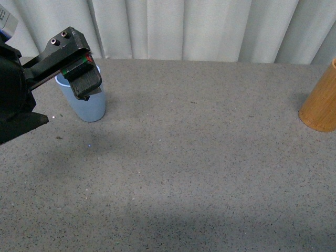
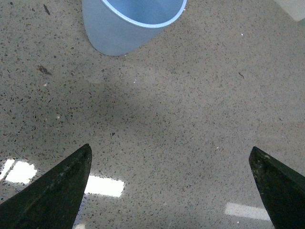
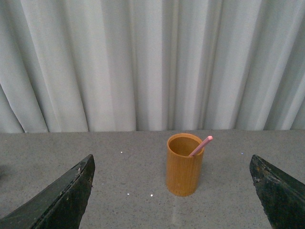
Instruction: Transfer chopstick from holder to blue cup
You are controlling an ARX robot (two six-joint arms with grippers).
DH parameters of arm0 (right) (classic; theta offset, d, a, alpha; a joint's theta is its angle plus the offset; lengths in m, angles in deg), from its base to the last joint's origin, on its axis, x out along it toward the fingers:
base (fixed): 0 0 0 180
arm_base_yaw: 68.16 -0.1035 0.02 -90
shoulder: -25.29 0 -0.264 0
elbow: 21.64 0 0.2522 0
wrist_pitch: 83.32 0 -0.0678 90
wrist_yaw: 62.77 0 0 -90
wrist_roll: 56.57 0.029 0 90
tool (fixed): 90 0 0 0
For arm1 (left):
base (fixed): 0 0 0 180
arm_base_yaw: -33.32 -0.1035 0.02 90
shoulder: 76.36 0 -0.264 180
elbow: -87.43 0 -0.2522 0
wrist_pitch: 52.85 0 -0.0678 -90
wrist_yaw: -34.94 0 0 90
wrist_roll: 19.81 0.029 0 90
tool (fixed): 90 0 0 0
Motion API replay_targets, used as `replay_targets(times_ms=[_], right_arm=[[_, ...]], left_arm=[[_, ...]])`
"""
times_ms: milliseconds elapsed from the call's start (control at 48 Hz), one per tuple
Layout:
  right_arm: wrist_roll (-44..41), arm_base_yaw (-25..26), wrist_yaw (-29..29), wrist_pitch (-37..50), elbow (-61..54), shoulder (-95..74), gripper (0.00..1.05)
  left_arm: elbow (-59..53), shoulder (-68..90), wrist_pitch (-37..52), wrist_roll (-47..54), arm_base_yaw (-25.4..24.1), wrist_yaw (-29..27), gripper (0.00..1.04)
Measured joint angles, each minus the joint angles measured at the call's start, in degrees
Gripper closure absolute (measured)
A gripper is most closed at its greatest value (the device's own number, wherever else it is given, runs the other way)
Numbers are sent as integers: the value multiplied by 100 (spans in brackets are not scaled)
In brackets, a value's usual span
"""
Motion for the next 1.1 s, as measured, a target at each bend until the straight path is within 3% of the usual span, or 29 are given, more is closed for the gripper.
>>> replay_targets(times_ms=[229, 1104], right_arm=[[0, 0, 0, 0, 0, 0, 10], [2, 0, 0, 0, 0, 0, 10]], left_arm=[[671, 459, -564, -538, 26, -125, 7], [1458, 1554, -680, -656, -245, -428, 7]])
